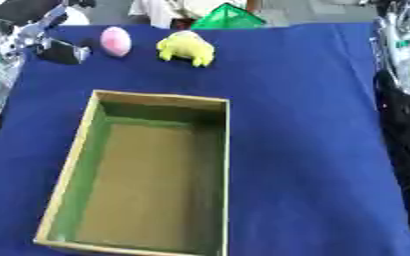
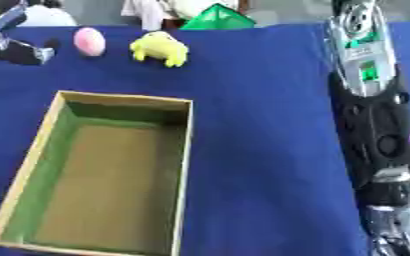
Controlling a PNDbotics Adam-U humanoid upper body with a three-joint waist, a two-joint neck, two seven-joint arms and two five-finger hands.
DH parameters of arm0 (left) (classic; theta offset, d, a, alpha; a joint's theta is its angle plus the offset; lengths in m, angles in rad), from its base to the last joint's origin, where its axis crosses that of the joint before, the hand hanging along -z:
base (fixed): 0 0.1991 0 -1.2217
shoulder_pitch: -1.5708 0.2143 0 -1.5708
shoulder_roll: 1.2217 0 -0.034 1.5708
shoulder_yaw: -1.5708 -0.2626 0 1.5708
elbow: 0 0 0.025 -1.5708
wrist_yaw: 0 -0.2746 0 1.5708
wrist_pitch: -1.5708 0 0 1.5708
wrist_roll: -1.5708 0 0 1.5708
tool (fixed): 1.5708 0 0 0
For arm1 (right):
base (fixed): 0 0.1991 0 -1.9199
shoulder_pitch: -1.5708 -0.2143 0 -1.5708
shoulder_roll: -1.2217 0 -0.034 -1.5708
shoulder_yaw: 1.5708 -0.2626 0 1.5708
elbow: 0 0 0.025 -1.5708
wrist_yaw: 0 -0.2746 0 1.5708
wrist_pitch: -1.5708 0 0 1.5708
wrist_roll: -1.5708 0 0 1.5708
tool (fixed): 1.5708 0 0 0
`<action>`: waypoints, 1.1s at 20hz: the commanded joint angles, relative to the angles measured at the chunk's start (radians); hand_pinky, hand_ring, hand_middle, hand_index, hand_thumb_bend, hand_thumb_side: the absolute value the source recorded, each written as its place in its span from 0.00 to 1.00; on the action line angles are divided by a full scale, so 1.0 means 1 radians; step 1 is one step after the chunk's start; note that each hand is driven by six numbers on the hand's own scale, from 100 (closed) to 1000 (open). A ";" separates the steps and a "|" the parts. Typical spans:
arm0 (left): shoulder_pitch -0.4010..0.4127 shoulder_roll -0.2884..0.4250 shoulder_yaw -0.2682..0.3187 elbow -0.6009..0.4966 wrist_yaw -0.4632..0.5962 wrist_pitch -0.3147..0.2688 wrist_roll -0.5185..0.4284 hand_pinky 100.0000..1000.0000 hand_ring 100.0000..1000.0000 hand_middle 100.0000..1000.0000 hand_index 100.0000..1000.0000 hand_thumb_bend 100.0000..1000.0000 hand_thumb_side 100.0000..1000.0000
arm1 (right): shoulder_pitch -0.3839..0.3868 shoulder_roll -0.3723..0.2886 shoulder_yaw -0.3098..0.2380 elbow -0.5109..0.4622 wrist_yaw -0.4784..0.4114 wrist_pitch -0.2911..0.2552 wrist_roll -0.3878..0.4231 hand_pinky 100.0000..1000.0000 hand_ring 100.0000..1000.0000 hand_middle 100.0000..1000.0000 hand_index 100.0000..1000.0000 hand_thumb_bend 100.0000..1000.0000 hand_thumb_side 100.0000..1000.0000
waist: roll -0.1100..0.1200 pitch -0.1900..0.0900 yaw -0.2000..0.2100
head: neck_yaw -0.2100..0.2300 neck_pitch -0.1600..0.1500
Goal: Pick up objects on the table and place them in the box.
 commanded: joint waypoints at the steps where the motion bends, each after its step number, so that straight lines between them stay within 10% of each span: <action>1: -0.013 0.030 0.004 -0.031 0.012 0.009 0.005 0.79 0.86 0.76 0.87 0.12 0.00 | -0.013 -0.012 -0.009 -0.025 0.007 0.001 -0.003 0.72 0.90 0.63 0.82 0.71 1.00 | 0.000 -0.027 0.003 | -0.003 0.009; 22: -0.077 0.006 0.049 0.081 -0.043 0.015 -0.005 0.79 0.87 0.76 0.90 0.26 0.00 | -0.046 -0.023 0.000 -0.003 0.009 -0.004 0.008 0.72 0.90 0.63 0.82 0.73 1.00 | -0.001 0.006 -0.026 | 0.039 -0.015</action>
